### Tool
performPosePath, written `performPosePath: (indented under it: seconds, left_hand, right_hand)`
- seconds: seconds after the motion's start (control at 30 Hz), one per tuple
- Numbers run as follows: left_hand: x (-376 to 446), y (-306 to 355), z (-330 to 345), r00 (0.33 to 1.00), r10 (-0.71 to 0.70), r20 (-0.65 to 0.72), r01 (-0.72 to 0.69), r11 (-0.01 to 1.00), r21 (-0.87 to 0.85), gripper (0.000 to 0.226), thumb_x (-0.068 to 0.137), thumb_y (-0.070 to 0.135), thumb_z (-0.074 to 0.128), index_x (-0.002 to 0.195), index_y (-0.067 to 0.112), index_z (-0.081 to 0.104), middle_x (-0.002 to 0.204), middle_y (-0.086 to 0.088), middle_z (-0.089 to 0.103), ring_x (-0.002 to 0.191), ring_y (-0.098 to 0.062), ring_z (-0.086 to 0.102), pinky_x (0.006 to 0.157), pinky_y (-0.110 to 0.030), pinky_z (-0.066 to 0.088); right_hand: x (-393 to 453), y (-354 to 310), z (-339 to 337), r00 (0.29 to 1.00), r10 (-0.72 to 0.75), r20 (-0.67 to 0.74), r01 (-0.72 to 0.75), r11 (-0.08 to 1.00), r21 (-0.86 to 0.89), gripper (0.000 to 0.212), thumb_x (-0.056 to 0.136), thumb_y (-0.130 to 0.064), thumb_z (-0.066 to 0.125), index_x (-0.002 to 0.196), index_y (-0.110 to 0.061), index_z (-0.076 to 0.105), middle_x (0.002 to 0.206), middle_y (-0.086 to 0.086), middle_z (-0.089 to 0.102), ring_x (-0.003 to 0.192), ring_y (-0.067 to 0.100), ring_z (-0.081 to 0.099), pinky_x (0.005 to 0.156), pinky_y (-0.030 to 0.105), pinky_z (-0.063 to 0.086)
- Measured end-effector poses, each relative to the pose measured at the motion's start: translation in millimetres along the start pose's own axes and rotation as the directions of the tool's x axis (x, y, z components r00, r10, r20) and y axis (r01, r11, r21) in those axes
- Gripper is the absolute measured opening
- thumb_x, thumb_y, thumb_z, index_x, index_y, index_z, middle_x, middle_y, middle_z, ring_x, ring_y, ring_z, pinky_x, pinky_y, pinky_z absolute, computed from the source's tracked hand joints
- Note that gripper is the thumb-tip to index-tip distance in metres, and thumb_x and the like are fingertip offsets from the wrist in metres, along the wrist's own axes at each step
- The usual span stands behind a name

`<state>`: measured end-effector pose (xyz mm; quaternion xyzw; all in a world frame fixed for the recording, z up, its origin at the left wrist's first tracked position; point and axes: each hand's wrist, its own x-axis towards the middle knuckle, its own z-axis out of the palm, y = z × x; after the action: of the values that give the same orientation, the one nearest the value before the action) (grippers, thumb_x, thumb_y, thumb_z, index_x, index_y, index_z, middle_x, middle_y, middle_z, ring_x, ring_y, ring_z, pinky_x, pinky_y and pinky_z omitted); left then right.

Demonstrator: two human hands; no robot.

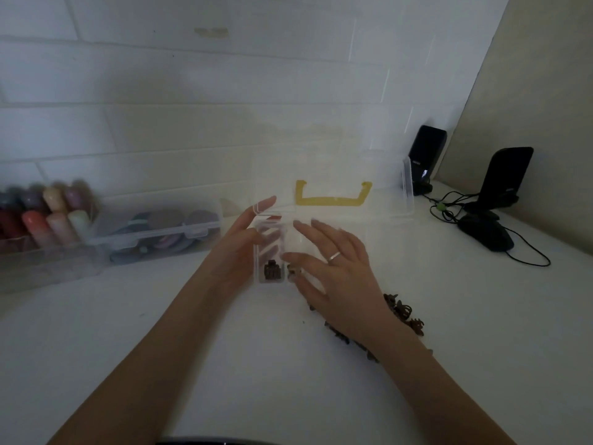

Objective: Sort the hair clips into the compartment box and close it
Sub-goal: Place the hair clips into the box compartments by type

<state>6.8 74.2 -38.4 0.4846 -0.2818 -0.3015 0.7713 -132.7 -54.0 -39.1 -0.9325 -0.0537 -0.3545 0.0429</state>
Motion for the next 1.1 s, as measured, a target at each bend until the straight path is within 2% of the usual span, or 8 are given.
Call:
performPosePath:
  seconds: [0.17, 0.43, 0.63, 0.7, 0.8, 0.9, 1.03, 1.1]
  left_hand:
    - [-1, 2, 5, 1.0, -0.016, 0.008, 0.016, 0.999, 0.028, 0.066, 0.055, 0.018, 0.065, 0.12, 0.03, 0.06, 0.115, -0.007, 0.059, 0.115, -0.023, 0.05, 0.111, -0.046, 0.027]
    - [-1, 0, 0, 0.999, -0.031, 0.027, 0.029, 0.999, 0.038, 0.065, 0.057, 0.016, 0.06, 0.119, 0.037, 0.061, 0.113, 0.001, 0.063, 0.11, -0.018, 0.055, 0.104, -0.04, 0.033]
    - [-2, 1, 1, 1.0, -0.024, 0.019, 0.023, 0.998, 0.056, 0.064, 0.06, 0.009, 0.056, 0.117, 0.036, 0.061, 0.114, 0.002, 0.063, 0.108, -0.016, 0.057, 0.103, -0.038, 0.034]
    - [-2, 2, 1, 0.999, -0.016, 0.029, 0.014, 0.999, 0.043, 0.065, 0.057, 0.012, 0.058, 0.117, 0.036, 0.061, 0.113, 0.0, 0.064, 0.108, -0.019, 0.057, 0.099, -0.038, 0.036]
    - [-1, 3, 1, 0.999, -0.028, -0.03, 0.03, 0.998, 0.047, 0.061, 0.06, 0.008, 0.054, 0.113, 0.037, 0.064, 0.122, -0.005, 0.058, 0.121, -0.026, 0.052, 0.109, -0.044, 0.031]
    - [1, 2, 0, 0.996, -0.033, -0.085, 0.037, 0.999, 0.038, 0.05, 0.068, 0.011, 0.053, 0.107, 0.04, 0.067, 0.118, 0.0, 0.058, 0.122, -0.026, 0.052, 0.107, -0.04, 0.032]
    - [0, 4, 1, 0.993, -0.036, -0.112, 0.039, 0.999, 0.031, 0.051, 0.054, 0.025, 0.068, 0.102, 0.042, 0.068, 0.113, 0.005, 0.059, 0.114, -0.02, 0.056, 0.101, -0.036, 0.035]
    - [1, 4, 1, 0.992, -0.035, -0.118, 0.038, 0.999, 0.022, 0.052, 0.051, 0.027, 0.068, 0.101, 0.042, 0.068, 0.113, 0.007, 0.059, 0.116, -0.021, 0.055, 0.101, -0.036, 0.034]
  right_hand:
    - [4, -19, 19, 0.99, -0.018, 0.137, 0.051, 0.97, -0.238, 0.033, 0.091, -0.046, 0.045, 0.115, -0.029, 0.061, 0.154, 0.0, 0.025, 0.144, 0.023, 0.013, 0.108, 0.066, 0.012]
    - [-1, -12, 16, 0.998, 0.055, -0.02, -0.056, 0.998, -0.019, 0.016, 0.081, -0.042, 0.056, 0.078, -0.032, 0.069, 0.141, -0.002, 0.046, 0.136, 0.021, 0.029, 0.107, 0.059, 0.016]
    - [-4, -15, 16, 0.996, 0.027, 0.084, -0.022, 0.998, -0.066, 0.024, 0.084, -0.039, 0.052, 0.101, -0.033, 0.068, 0.148, 0.0, 0.038, 0.138, 0.023, 0.027, 0.108, 0.063, 0.016]
    - [0, -13, 7, 0.997, 0.05, 0.062, -0.052, 0.998, 0.031, 0.022, 0.085, -0.034, 0.054, 0.101, -0.03, 0.068, 0.141, -0.001, 0.047, 0.131, 0.021, 0.039, 0.107, 0.056, 0.024]
    - [4, -1, -21, 0.99, 0.138, 0.012, -0.138, 0.966, 0.221, 0.008, 0.083, -0.022, 0.064, 0.089, -0.024, 0.07, 0.099, -0.008, 0.067, 0.09, 0.011, 0.061, 0.087, 0.041, 0.045]
    - [-1, 15, -38, 0.984, 0.103, 0.149, -0.113, 0.992, 0.062, 0.003, 0.08, -0.028, 0.07, 0.081, -0.028, 0.067, 0.07, -0.018, 0.063, 0.067, 0.005, 0.057, 0.085, 0.035, 0.041]
    - [-5, 19, -39, 0.93, 0.121, 0.347, -0.144, 0.989, 0.042, 0.016, 0.083, -0.04, 0.064, 0.098, -0.037, 0.069, 0.084, -0.019, 0.067, 0.081, 0.001, 0.055, 0.092, 0.03, 0.033]
    - [-7, 17, -35, 0.907, 0.116, 0.406, -0.135, 0.991, 0.017, 0.029, 0.084, -0.046, 0.06, 0.112, -0.04, 0.064, 0.091, -0.019, 0.065, 0.087, 0.001, 0.045, 0.085, 0.024, 0.027]
